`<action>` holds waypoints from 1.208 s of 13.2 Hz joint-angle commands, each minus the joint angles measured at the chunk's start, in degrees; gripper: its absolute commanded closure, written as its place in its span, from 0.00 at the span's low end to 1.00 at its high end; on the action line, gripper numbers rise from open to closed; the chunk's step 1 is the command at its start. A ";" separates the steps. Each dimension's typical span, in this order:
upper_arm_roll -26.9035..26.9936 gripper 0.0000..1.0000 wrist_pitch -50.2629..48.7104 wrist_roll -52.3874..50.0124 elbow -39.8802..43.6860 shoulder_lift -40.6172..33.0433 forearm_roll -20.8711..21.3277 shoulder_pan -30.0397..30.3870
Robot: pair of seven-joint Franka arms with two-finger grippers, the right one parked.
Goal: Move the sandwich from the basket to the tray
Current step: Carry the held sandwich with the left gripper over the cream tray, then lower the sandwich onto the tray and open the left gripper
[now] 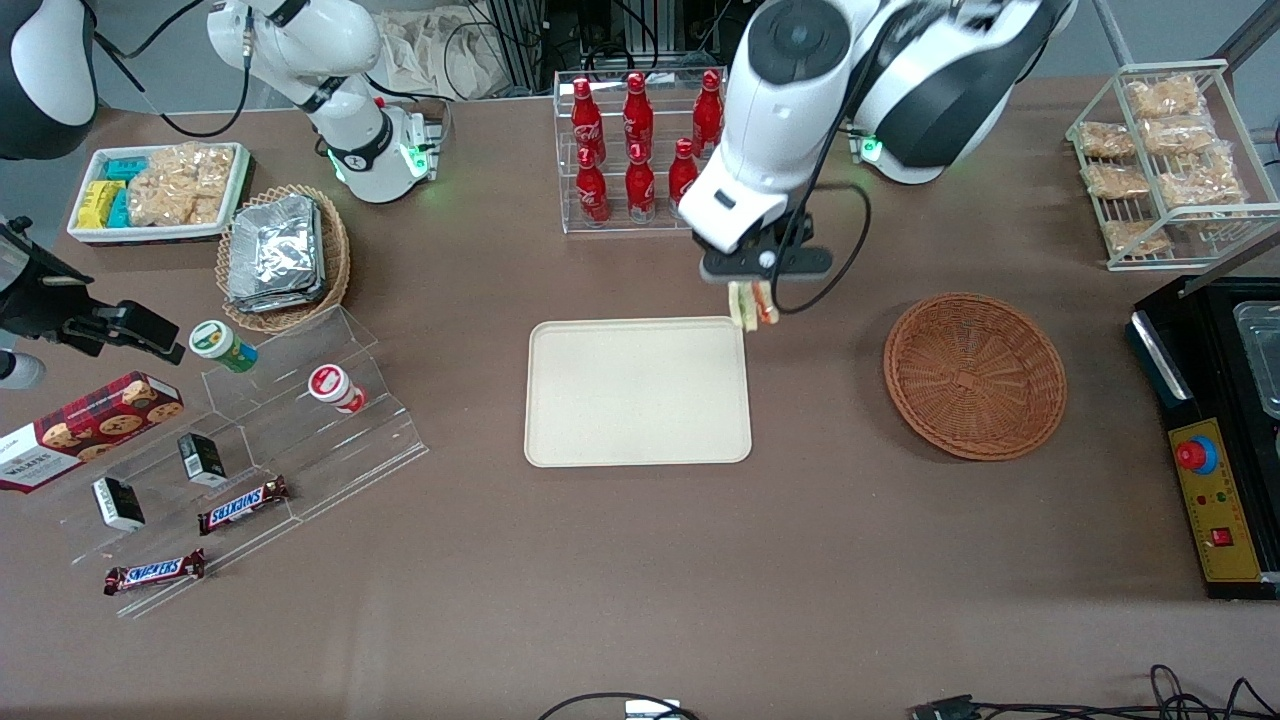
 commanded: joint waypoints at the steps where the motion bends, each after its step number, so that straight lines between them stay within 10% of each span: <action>1: -0.96 0.90 12.71 -0.20 -11.53 0.75 4.66 0.93; 9: 2.99 0.91 36.21 -4.41 -19.92 16.47 20.23 0.84; 16: 3.70 0.89 38.95 -6.70 -18.95 20.62 23.49 0.75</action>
